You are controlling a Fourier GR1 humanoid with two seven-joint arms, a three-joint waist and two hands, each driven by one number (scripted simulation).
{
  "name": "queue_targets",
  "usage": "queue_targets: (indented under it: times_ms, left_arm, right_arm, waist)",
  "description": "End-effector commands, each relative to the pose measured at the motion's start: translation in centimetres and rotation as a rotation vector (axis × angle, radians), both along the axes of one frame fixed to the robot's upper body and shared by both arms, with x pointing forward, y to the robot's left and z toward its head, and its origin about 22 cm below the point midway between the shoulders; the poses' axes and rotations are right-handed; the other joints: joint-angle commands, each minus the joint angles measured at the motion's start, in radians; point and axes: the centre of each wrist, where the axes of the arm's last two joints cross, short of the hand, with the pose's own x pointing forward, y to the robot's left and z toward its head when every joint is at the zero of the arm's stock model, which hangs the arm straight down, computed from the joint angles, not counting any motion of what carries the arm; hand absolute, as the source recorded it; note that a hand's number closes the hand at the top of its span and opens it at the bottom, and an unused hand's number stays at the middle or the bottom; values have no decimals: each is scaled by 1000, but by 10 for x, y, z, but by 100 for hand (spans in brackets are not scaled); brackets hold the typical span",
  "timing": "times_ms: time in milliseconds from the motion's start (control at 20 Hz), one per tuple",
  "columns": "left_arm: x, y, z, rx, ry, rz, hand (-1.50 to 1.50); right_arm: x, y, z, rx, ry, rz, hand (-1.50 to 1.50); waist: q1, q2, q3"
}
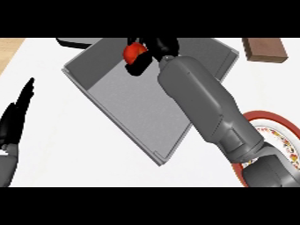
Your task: Pick the tomato from the plate and place it in the cardboard box
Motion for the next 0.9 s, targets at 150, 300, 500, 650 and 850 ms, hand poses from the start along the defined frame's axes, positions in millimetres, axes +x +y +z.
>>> queue_targets:
  times_ms: [150,300,500,650,850]
  left_arm:
    - [21,-4,18,13,-27,-23,0]
    - [14,2,15,7,-21,-43,0]
    - [17,-16,16,5,-16,-55,0]
    - [6,-10,4,13,-5,-26,0]
    - [1,-1,-10,-1,10,6,0]
  right_arm:
    - [10,-2,-5,64,142,-74,-150]
    - [9,-11,-26,110,120,-59,-150]
    - [7,-12,-30,197,20,-42,-150]
    - [10,-9,-15,291,-52,-41,-150]
    - [14,-17,-14,454,-91,-79,-150]
  waist:
    - [22,9,0]
    - [44,13,0]
    - [49,13,1]
    - [24,7,2]
    - [-7,6,1]
